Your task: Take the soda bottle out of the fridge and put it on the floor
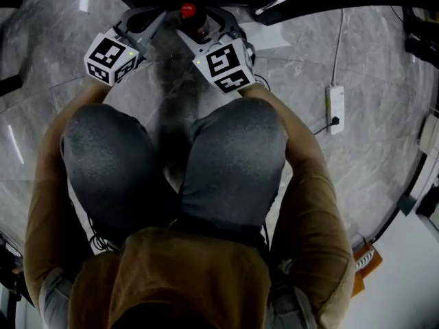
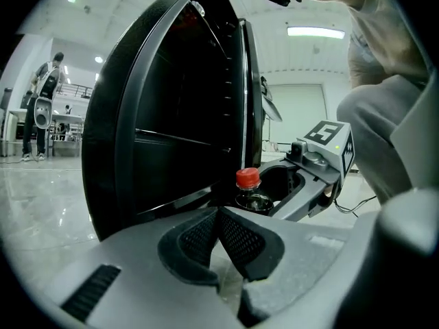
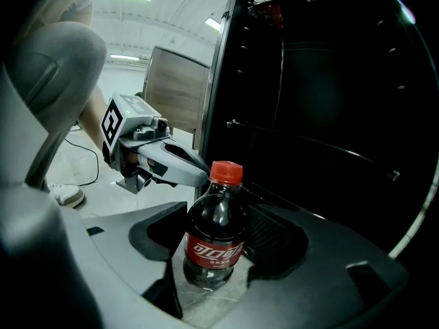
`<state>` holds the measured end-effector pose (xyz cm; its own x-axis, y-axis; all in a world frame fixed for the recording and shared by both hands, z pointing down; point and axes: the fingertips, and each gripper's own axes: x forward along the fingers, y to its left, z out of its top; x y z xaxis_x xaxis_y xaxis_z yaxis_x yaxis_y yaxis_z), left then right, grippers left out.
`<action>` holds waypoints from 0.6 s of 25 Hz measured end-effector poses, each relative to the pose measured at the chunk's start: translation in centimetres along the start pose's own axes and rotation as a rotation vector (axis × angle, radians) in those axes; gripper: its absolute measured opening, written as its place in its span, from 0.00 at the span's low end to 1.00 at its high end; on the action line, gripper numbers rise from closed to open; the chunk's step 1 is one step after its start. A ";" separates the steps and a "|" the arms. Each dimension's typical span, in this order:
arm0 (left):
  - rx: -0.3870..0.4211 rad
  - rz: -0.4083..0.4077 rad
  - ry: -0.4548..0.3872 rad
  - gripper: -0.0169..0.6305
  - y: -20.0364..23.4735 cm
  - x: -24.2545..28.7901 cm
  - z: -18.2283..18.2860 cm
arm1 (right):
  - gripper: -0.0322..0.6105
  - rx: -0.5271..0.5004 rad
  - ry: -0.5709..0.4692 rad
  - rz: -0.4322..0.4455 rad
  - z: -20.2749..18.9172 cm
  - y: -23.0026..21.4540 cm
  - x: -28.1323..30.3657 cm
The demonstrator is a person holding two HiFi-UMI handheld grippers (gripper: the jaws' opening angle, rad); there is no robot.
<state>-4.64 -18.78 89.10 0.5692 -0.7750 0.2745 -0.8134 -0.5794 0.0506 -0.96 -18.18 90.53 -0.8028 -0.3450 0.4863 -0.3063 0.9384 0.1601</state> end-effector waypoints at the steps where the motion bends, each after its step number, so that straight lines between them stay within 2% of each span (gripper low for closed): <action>1: 0.005 -0.003 0.007 0.02 -0.1 0.1 -0.3 | 0.47 -0.006 0.007 0.004 -0.5 0.3 0.4; 7: 0.004 -0.008 0.034 0.02 -0.2 0.4 -1.5 | 0.47 -0.018 0.057 0.023 -3.8 1.3 2.4; 15: 0.002 -0.002 0.069 0.02 0.0 0.8 -2.8 | 0.47 -0.003 0.097 0.010 -6.2 0.4 4.0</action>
<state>-4.52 -18.64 91.97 0.5610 -0.7549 0.3396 -0.8122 -0.5813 0.0494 -1.16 -19.06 97.89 -0.7528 -0.3318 0.5685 -0.2966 0.9420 0.1571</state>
